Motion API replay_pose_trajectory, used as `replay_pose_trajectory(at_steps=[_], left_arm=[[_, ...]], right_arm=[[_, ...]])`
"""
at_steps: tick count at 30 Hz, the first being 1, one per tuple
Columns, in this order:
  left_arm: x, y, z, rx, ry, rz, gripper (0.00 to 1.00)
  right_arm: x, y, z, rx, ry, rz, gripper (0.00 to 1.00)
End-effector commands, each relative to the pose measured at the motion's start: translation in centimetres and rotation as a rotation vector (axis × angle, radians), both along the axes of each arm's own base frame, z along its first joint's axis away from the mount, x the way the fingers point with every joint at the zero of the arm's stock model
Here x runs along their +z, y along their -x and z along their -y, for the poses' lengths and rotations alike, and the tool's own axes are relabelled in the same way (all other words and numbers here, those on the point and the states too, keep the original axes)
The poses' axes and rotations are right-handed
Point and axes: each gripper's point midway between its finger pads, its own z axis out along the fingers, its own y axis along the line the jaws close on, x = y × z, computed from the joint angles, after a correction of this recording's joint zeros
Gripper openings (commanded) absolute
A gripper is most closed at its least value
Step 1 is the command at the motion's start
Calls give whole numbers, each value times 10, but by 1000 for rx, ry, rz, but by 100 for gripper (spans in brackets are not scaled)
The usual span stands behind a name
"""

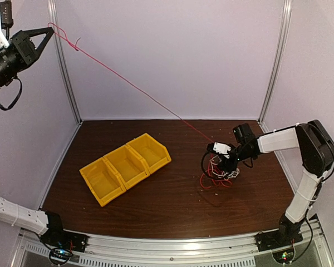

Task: Untangle the cables
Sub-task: Untie one of the twisted cables from the tangled cable pile.

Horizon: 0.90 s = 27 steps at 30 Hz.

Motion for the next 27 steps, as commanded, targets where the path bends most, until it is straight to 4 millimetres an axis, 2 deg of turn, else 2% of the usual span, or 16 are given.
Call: replay_pose_trajectory(at_steps=[1,3,4,5,7,10,13,17,21,24,27], left_arm=[[15,10,-39,70,124,35,0],[-11,1,-16,34,74,-15,0],[-33,-7,4,8,27,-51,0],[-52,-13,22,-24,-11,-82,0],[-93,-22,62,-103,-90,-145,0],[-150,-32,117,-221,-199,-234,0],[-187,-40,147,-273,-234,-296,0],[-206,-42,158,-299,-235,-331,0],[-228,-30,155,-351,-210,-396,0],[-259,-15,150,-411,-198,-472,0],[-313,-4,152,-455,-268,-584,0]], right_arm=[[4,18,28,21,15,-70,67],[15,37,24,105,12,-91,82],[21,47,21,146,14,-96,91],[25,56,18,178,30,-95,94],[27,75,14,241,103,-79,96],[16,100,10,309,252,-74,96],[15,119,5,367,306,-68,96],[46,126,-14,380,193,-44,96],[87,122,-35,363,52,-2,94],[106,114,-47,337,-27,25,91],[110,102,-52,299,-72,44,89]])
